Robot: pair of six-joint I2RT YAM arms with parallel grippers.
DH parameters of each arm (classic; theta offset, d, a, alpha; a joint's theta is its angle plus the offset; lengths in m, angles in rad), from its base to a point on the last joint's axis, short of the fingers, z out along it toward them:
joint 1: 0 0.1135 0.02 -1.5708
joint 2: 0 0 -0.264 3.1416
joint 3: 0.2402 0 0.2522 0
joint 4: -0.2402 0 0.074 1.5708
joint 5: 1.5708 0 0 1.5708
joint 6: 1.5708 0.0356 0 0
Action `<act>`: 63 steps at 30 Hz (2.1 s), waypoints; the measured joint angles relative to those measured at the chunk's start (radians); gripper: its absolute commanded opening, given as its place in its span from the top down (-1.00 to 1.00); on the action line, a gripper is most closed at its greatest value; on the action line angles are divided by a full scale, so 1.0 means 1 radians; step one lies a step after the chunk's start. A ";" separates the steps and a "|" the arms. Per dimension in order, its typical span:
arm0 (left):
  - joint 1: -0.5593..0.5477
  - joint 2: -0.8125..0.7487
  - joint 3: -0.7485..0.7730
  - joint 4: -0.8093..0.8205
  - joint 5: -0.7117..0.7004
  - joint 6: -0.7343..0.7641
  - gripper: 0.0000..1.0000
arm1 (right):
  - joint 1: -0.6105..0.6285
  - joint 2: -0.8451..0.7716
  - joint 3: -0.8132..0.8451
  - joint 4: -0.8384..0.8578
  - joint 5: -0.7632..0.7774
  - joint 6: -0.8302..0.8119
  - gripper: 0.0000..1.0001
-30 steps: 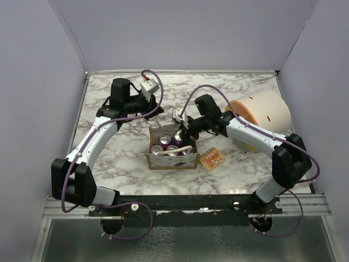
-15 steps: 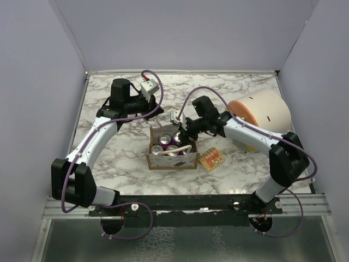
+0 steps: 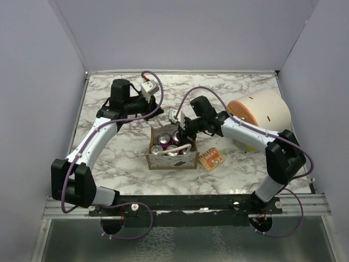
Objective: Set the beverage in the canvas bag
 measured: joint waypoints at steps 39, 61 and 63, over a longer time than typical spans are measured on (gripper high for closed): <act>0.000 -0.004 -0.002 0.000 0.002 0.003 1.00 | 0.055 0.025 0.012 0.025 0.176 0.041 -0.20; -0.001 -0.020 -0.016 0.001 0.004 0.007 1.00 | 0.055 0.029 0.048 -0.026 0.232 0.035 -0.50; -0.001 -0.025 -0.019 0.001 0.004 0.007 1.00 | 0.055 0.029 0.051 -0.030 0.232 0.036 -0.45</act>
